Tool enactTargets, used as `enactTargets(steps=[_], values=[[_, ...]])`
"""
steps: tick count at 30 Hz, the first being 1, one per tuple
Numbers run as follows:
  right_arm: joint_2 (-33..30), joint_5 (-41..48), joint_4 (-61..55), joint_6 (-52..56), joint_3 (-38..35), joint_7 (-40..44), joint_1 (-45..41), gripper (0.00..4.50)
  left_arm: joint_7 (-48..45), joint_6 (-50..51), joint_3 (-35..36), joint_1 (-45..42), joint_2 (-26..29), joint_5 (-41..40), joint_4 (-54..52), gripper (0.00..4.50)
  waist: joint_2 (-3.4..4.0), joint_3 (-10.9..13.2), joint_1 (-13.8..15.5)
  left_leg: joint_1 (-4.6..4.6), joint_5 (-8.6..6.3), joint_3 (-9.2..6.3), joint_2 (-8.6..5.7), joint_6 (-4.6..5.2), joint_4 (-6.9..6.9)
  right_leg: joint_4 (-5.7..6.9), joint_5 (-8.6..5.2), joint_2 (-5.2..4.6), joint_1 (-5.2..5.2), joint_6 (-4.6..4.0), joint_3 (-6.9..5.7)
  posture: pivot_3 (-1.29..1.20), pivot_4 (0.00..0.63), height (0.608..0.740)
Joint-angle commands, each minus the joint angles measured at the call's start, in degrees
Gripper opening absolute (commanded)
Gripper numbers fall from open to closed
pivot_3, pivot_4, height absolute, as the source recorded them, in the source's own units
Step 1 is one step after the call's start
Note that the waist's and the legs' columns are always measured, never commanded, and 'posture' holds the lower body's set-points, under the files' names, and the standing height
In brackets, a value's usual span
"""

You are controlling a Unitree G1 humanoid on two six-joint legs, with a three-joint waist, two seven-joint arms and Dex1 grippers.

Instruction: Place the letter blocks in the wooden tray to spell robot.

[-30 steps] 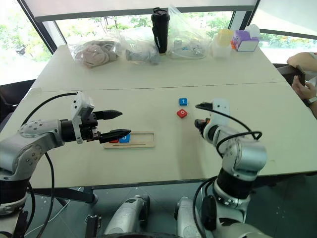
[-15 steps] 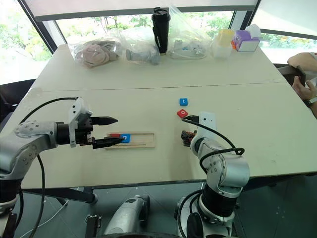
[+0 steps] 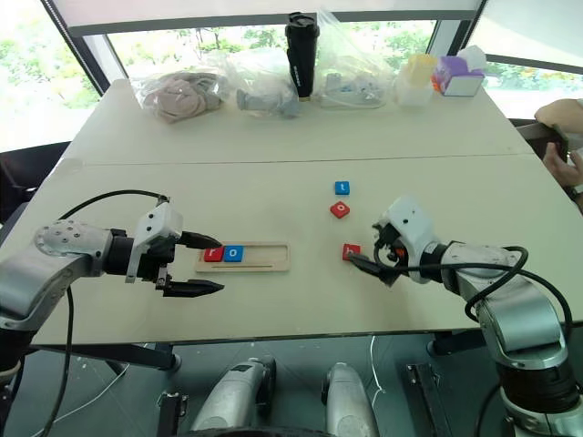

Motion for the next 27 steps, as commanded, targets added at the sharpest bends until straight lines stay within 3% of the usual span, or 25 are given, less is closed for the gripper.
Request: enactTargets(steps=[1, 8, 18, 21, 26, 27], values=[[-1.6, -5.3, 9.6, -15.3, 4.2, 3.8, -2.1, 4.41, -1.1, -1.3, -0.2, -1.4, 0.1, 0.8, 0.0, 4.5, 0.0, 0.0, -0.1, 0.02, 0.0, 0.01, 0.0, 0.01, 0.02, 0.02, 0.0, 0.0, 0.0, 0.0, 0.0, 0.0, 0.15, 0.74], [0.4, -5.0, 24.6, -26.4, 6.6, 9.9, -8.4, 4.41, -1.5, -0.5, 0.4, 0.1, 0.9, 0.9, -1.6, 4.5, -0.02, 0.0, 0.4, 0.0, 0.03, -0.01, 0.01, 0.04, 0.07, 0.2, 0.01, 0.03, -0.07, 0.02, -0.01, 0.0, 0.15, 0.74], [0.2, -6.7, 34.9, -33.0, 9.4, 17.4, -13.4, 4.41, 0.2, 1.6, 3.0, 3.0, 1.4, -0.1, -4.2, 4.5, -0.02, 0.0, 0.4, 0.04, 0.02, -0.02, 0.0, 0.03, 0.14, 0.28, 0.01, 0.03, -0.04, 0.01, 0.0, 0.0, 0.15, 0.74], [0.8, -7.5, 38.1, -35.0, 10.4, 18.8, -14.7, 3.6, 0.7, 2.0, 3.5, 3.3, 1.5, -0.1, -4.5, 4.5, -0.02, 0.0, 0.4, 0.04, 0.03, -0.02, 0.0, 0.04, 0.14, 0.29, 0.01, 0.03, -0.05, 0.01, 0.0, 0.0, 0.15, 0.74], [1.9, -8.4, 41.7, -36.5, 11.2, 20.0, -16.8, 1.13, 1.7, 2.9, 5.8, 4.2, 2.1, -0.6, -4.7, 4.5, -0.02, 0.0, 0.3, 0.05, 0.03, -0.02, 0.0, 0.03, 0.14, 0.3, 0.01, 0.05, -0.04, 0.02, -0.01, 0.0, 0.15, 0.74], [2.1, -8.5, 42.1, -36.6, 11.2, 20.0, -17.2, 1.13, 2.0, 3.2, 6.6, 4.4, 2.4, -0.9, -4.7, 4.5, -0.02, 0.0, 0.3, 0.06, 0.03, -0.02, 0.0, 0.03, 0.14, 0.31, 0.01, 0.05, -0.04, 0.02, -0.01, 0.0, 0.15, 0.74]])
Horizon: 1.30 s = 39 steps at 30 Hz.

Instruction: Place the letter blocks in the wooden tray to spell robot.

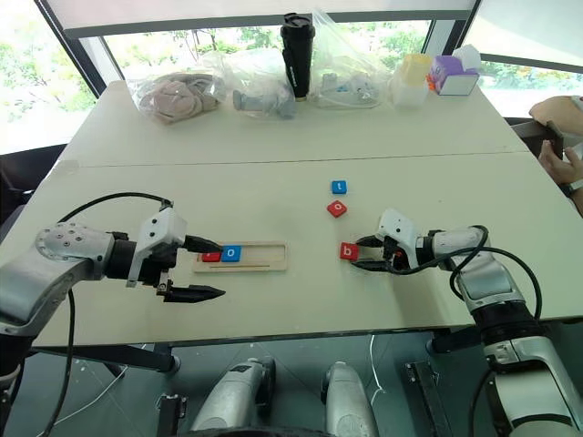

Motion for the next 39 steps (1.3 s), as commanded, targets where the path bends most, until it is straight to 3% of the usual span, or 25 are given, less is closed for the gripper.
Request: enactTargets(steps=[1, 6, 11, 16, 20, 27, 39], values=[[0.5, -0.1, 0.7, -0.6, -0.3, 0.3, -1.6, 1.13, 0.8, 0.7, 4.2, 0.7, 1.7, -1.2, -1.7, 4.5, 0.0, 0.0, 0.0, 0.0, 0.0, 0.0, 0.0, 0.0, 0.0, 0.01, 0.0, 0.01, 0.0, 0.0, 0.0, 0.0, 0.15, 0.74], [1.4, 3.6, -5.7, 6.2, -1.4, 0.5, -5.1, 1.13, 0.8, 1.8, 10.7, 4.1, 4.9, -2.0, 0.0, 4.5, 0.02, 0.0, -0.2, 0.0, 0.0, 0.0, 0.0, 0.0, 0.0, 0.07, 0.0, 0.01, -0.06, 0.0, 0.01, 0.0, 0.15, 0.74], [6.6, 3.3, -10.4, 11.5, 4.1, 1.8, -11.3, 1.13, 0.1, 1.2, 13.8, 8.5, 7.4, -2.0, 0.4, 4.5, 0.05, 0.0, -0.3, 0.01, -0.01, 0.01, 0.05, -0.02, -0.04, 0.11, 0.0, 0.03, -0.12, 0.0, 0.05, 0.0, 0.15, 0.74], [16.0, -2.1, -5.3, 11.6, 11.7, -1.1, -18.4, 1.13, 1.7, 0.8, 14.4, 9.8, 6.9, -1.2, 0.4, 4.5, 0.04, 0.0, 0.0, 0.01, -0.07, -0.04, 0.02, -0.12, -0.03, 0.07, 0.0, 0.01, -0.15, -0.01, 0.03, 0.0, 0.15, 0.74], [19.8, -6.8, -0.9, 10.8, 16.0, -3.4, -21.8, 1.13, 3.7, 1.5, 14.9, 11.6, 5.9, -1.9, -1.5, 4.5, 0.04, 0.0, 0.0, -0.02, -0.07, -0.03, -0.07, -0.14, -0.03, 0.08, 0.02, 0.02, -0.32, 0.01, 0.03, 0.0, 0.15, 0.74], [21.4, -11.8, 0.9, 10.7, 19.9, -4.1, -22.6, 1.13, 7.1, 2.7, 15.7, 14.0, 3.9, -2.8, -4.0, 4.5, 0.04, 0.0, -0.1, -0.01, -0.05, -0.01, -0.08, -0.2, -0.09, 0.2, 0.13, 0.07, -0.42, 0.18, 0.03, 0.0, 0.15, 0.74], [24.0, -12.9, -0.1, 14.4, 19.9, -5.0, -22.5, 1.13, 10.0, 3.0, 14.8, 14.0, 2.3, -3.2, -4.5, 4.5, 0.03, 0.0, -0.3, 0.04, -0.03, -0.01, -0.05, -0.25, -0.09, 0.26, 0.13, 0.14, -0.41, 0.17, 0.01, 0.0, 0.15, 0.74]])
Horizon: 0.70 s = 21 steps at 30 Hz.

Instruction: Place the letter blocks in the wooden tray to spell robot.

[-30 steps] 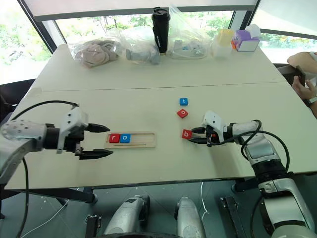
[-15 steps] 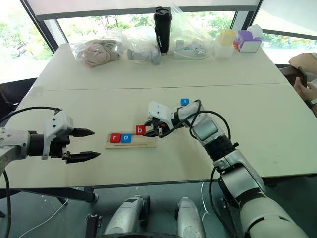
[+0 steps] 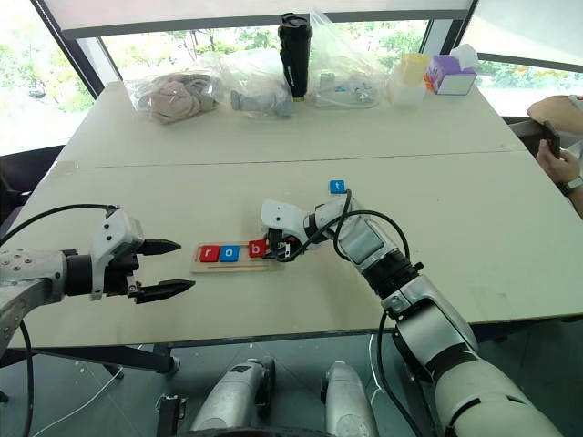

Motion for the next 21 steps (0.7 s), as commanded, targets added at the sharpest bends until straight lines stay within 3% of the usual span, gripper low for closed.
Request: enactTargets(steps=[1, 21], values=[[1.4, 0.2, -1.8, 1.4, 0.0, 0.1, -1.2, 1.13, 0.1, -0.6, 0.8, -0.6, 0.2, -0.2, -0.5, 4.5, 0.0, 0.0, 0.0, 0.0, 0.0, 0.0, 0.0, 0.0, 0.0, 0.0, 0.0, 0.0, 0.0, 0.0, 0.0, 0.0, 0.15, 0.74], [5.8, -0.4, -2.6, 5.1, 1.2, -1.0, -0.9, 1.13, 1.4, -1.5, -1.2, -1.3, -0.4, 1.1, 0.2, 4.5, 0.0, 0.0, -0.1, 0.0, 0.0, 0.0, 0.0, -0.01, -0.03, 0.01, 0.01, 0.01, -0.05, 0.01, 0.01, 0.0, 0.15, 0.74]])
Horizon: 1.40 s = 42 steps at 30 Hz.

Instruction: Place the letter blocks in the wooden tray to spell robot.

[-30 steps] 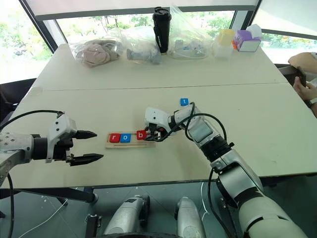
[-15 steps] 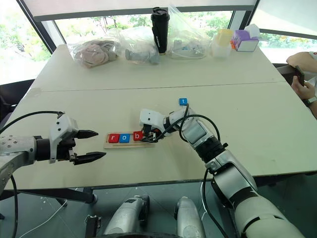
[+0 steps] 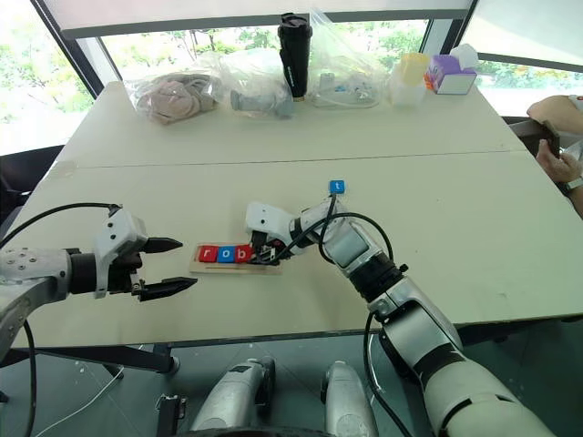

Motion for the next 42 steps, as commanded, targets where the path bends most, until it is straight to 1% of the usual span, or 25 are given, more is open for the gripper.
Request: enactTargets(steps=[1, 10, 12, 13, 17, 21, 25, 34, 42], values=[[1.1, 0.0, -1.7, 0.6, 0.6, -0.2, -0.8, 1.13, 0.2, -1.1, 0.1, -0.5, -0.1, 0.5, 0.0, 4.5, 0.0, 0.0, 0.0, 0.0, 0.0, 0.0, 0.0, 0.0, 0.0, 0.0, 0.0, 0.0, 0.0, 0.0, 0.0, 0.0, 0.15, 0.74], [1.9, 1.0, -3.9, 4.3, 0.1, -0.5, 0.0, 1.13, 0.4, -1.3, -0.4, -0.7, -0.6, 1.3, 0.5, 4.5, 0.0, 0.0, 0.0, 0.0, 0.0, 0.0, 0.0, -0.01, -0.02, 0.03, 0.0, 0.01, -0.05, 0.0, 0.01, 0.0, 0.15, 0.74], [2.1, 1.2, -4.0, 4.7, -0.3, -0.9, 0.0, 2.15, 0.4, -1.5, -0.7, -1.0, -0.7, 1.5, 0.8, 4.5, 0.0, 0.0, 0.0, 0.0, 0.0, 0.01, 0.0, -0.01, -0.02, 0.04, 0.0, 0.01, -0.06, 0.0, 0.01, 0.0, 0.15, 0.74], [2.1, 1.7, -4.3, 4.8, -0.8, -1.0, -0.1, 2.49, 0.4, -1.6, -0.9, -1.2, -0.8, 1.6, 0.9, 4.5, 0.0, 0.0, 0.0, -0.01, 0.0, 0.01, 0.0, -0.01, -0.02, 0.06, 0.0, 0.0, -0.06, 0.0, 0.01, 0.0, 0.15, 0.74], [2.7, 3.0, -4.1, 5.6, -3.2, -2.9, -1.3, 4.44, 0.3, -1.9, -1.3, -1.6, -0.9, 1.9, 1.4, 4.5, 0.0, 0.0, 0.1, -0.01, 0.01, 0.0, 0.0, -0.03, -0.02, 0.07, 0.01, 0.0, -0.07, 0.0, 0.01, 0.0, 0.15, 0.74], [2.2, 3.5, -3.3, 5.3, -5.2, -4.8, -2.7, 4.44, 0.1, -2.4, -1.9, -2.3, -1.0, 2.3, 2.4, 4.5, 0.0, 0.0, 0.0, -0.01, 0.01, 0.01, 0.0, -0.04, -0.02, 0.08, 0.01, 0.0, -0.09, 0.0, 0.01, 0.0, 0.15, 0.74], [1.8, 3.5, -4.3, 4.6, -5.4, -5.6, -2.5, 4.44, 0.1, -2.7, -2.4, -2.9, -1.2, 2.5, 2.9, 4.5, 0.0, 0.0, 0.1, -0.01, 0.01, 0.02, 0.0, -0.03, -0.04, 0.08, 0.01, 0.0, -0.11, 0.0, 0.02, 0.0, 0.15, 0.74], [1.5, 2.6, -6.1, 1.7, -2.9, -5.8, -0.1, 4.44, -0.1, -2.7, -2.4, -2.9, -1.3, 2.7, 2.9, 4.5, 0.0, 0.0, 0.0, -0.02, 0.03, 0.03, 0.0, -0.01, -0.05, 0.09, 0.01, 0.0, -0.13, 0.01, 0.02, 0.0, 0.15, 0.74], [2.1, 0.0, -1.7, -2.9, -1.0, -7.6, -0.1, 4.44, 0.1, -2.6, -2.1, -2.7, -1.3, 2.7, 2.8, 4.5, 0.0, 0.0, 0.0, -0.02, 0.04, 0.03, 0.0, -0.02, -0.05, 0.11, 0.01, 0.0, -0.13, 0.01, 0.02, 0.0, 0.15, 0.74]])
